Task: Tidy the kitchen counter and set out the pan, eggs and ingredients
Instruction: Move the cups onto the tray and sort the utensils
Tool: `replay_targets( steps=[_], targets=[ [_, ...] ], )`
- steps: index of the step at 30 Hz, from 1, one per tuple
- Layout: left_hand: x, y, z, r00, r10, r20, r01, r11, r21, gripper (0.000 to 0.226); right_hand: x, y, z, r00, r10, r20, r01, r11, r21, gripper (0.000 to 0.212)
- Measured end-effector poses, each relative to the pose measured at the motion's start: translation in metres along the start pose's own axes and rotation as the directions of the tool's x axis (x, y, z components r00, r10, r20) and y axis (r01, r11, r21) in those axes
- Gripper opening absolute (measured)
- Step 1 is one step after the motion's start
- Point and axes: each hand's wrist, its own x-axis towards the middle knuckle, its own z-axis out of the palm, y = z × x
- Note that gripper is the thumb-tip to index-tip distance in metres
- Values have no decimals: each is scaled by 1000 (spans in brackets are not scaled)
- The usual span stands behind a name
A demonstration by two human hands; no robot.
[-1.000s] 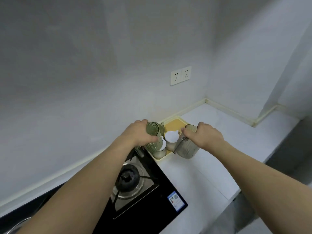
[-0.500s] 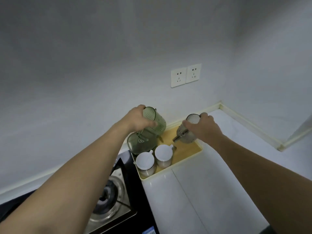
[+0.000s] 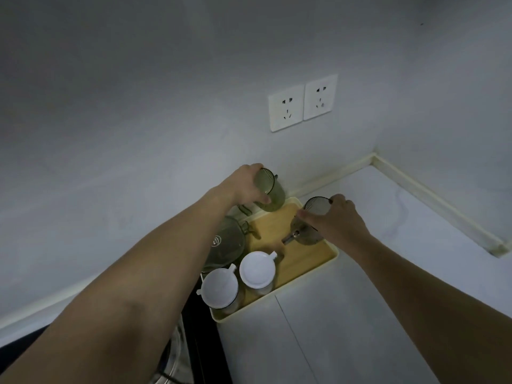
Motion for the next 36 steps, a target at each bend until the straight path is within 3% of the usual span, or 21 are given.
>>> replay_targets(
  steps=[12,21,31,36],
  targets=[
    [40,-26,47,982,24,185,-50,989,139,90,37,12,23,998,44,38,-44,999,-1,94],
    [39,-36,49,973,51,225,-114,954,277,103,35,9,33,997,39,65,-40,999,6,93],
    [24,-53,42,968,28,249,-57,992,110,110,32,-8,46,999,5,45,-2,998,-56,95],
    [3,-71,27,984,26,175,-38,997,66,87,25,-24,65,999,-26,32,30,990,-140,98]
  ],
)
